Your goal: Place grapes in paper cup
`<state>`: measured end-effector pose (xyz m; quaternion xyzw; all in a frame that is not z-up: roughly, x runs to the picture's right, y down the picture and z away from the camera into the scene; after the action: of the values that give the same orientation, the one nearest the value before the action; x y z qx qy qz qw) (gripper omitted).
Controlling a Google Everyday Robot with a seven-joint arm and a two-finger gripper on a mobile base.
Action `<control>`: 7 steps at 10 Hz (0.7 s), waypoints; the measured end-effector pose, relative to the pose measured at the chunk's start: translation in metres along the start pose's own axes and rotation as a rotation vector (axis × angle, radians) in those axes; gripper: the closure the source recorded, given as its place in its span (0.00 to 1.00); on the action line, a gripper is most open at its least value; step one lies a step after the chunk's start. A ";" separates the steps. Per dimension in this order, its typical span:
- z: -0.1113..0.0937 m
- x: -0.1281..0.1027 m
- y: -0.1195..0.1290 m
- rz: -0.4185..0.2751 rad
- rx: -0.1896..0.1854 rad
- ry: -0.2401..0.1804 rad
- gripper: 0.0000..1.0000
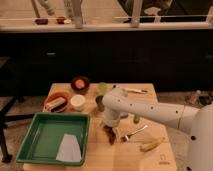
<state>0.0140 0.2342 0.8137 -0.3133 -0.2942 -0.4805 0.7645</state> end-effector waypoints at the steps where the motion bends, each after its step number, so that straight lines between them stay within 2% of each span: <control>1: 0.001 0.005 -0.005 -0.004 -0.004 0.000 0.20; 4: 0.006 0.016 -0.016 -0.034 -0.021 -0.011 0.20; 7: 0.009 0.030 -0.016 -0.082 -0.024 -0.059 0.20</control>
<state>0.0084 0.2194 0.8449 -0.3240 -0.3234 -0.5056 0.7313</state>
